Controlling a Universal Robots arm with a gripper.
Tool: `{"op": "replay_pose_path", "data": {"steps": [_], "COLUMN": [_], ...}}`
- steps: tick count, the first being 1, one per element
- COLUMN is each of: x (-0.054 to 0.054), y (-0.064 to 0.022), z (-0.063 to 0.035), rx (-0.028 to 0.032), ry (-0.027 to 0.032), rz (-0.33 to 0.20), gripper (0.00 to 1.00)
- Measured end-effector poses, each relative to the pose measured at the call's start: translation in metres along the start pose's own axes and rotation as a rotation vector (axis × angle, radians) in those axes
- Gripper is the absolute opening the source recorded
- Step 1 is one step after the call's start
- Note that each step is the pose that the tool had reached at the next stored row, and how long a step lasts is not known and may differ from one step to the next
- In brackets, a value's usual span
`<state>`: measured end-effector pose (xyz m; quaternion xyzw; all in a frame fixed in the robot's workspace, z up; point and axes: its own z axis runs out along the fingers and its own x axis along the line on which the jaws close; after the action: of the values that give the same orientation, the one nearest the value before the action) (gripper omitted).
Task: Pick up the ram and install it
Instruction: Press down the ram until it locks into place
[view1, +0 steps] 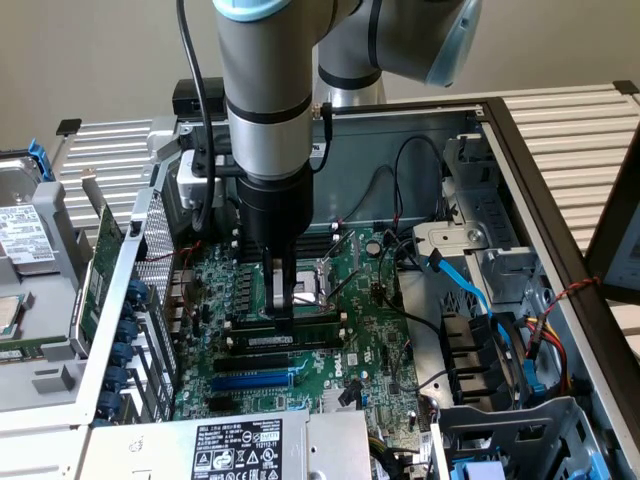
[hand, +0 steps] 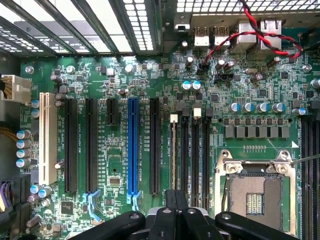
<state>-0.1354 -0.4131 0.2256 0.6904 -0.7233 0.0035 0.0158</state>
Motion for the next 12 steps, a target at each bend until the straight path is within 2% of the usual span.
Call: {"op": "replay_pose_path", "data": {"steps": [5,12], "x": [0.000,0.001], "y": [0.0000,0.0002], "z": [-0.0012,-0.0149], "rx": [0.0010,0.0003], "ry": [-0.0024,-0.0032], "rz": [0.000,0.000], "gripper": [0.11,0.11]}}
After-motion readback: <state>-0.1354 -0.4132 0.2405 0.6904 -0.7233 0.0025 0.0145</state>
